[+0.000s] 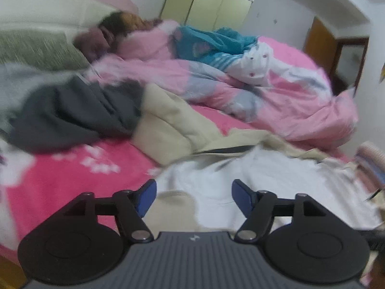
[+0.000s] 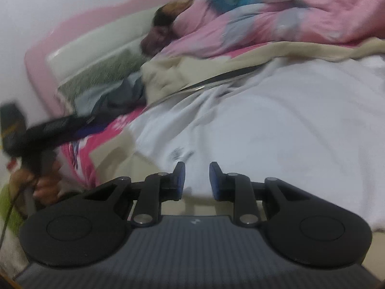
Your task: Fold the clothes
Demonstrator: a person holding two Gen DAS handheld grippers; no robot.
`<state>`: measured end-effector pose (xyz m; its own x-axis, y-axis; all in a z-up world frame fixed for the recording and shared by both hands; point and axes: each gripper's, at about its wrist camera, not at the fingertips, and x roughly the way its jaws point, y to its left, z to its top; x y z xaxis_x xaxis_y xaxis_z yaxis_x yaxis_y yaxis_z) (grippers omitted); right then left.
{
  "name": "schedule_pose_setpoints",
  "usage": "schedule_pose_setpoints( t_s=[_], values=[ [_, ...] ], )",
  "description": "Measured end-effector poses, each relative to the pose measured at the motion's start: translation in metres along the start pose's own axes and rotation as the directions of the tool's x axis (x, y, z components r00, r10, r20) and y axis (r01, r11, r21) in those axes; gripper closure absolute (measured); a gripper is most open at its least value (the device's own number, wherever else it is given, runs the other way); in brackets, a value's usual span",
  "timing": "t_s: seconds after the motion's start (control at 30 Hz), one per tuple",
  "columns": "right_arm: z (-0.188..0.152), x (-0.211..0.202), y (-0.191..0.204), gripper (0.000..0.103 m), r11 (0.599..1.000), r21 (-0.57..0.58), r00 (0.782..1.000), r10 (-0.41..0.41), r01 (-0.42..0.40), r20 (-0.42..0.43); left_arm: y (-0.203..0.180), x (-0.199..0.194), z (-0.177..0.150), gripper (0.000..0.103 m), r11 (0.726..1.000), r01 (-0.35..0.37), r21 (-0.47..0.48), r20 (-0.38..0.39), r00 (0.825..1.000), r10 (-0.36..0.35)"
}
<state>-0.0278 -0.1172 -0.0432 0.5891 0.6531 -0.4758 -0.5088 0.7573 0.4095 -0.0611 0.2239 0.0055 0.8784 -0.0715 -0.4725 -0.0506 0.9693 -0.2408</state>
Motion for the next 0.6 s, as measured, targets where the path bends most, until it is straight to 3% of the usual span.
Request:
schedule_pose_setpoints(
  t_s=[0.17, 0.3, 0.4, 0.6],
  values=[
    [0.002, -0.003, -0.046, 0.081, 0.996, 0.089, 1.0, 0.006, -0.006, 0.004, 0.009, 0.009, 0.002, 0.024, 0.992, -0.112, 0.049, -0.045, 0.992, 0.115],
    [-0.01, 0.005, -0.086, 0.084, 0.974, 0.214, 0.997, 0.077, -0.079, 0.019, 0.023, 0.025, -0.002, 0.03, 0.969, -0.245, 0.031, -0.017, 0.969, 0.246],
    [-0.015, 0.003, -0.089, 0.084, 0.97, 0.216, 0.994, 0.104, -0.111, 0.043, 0.036, 0.033, -0.002, 0.038, 0.962, -0.274, -0.016, -0.077, 0.959, 0.272],
    [-0.015, 0.004, -0.087, 0.084, 0.977, 0.188, 0.994, 0.097, -0.103, 0.043, 0.025, 0.025, -0.015, 0.038, 0.982, -0.186, 0.044, -0.098, 0.977, 0.189]
  ],
)
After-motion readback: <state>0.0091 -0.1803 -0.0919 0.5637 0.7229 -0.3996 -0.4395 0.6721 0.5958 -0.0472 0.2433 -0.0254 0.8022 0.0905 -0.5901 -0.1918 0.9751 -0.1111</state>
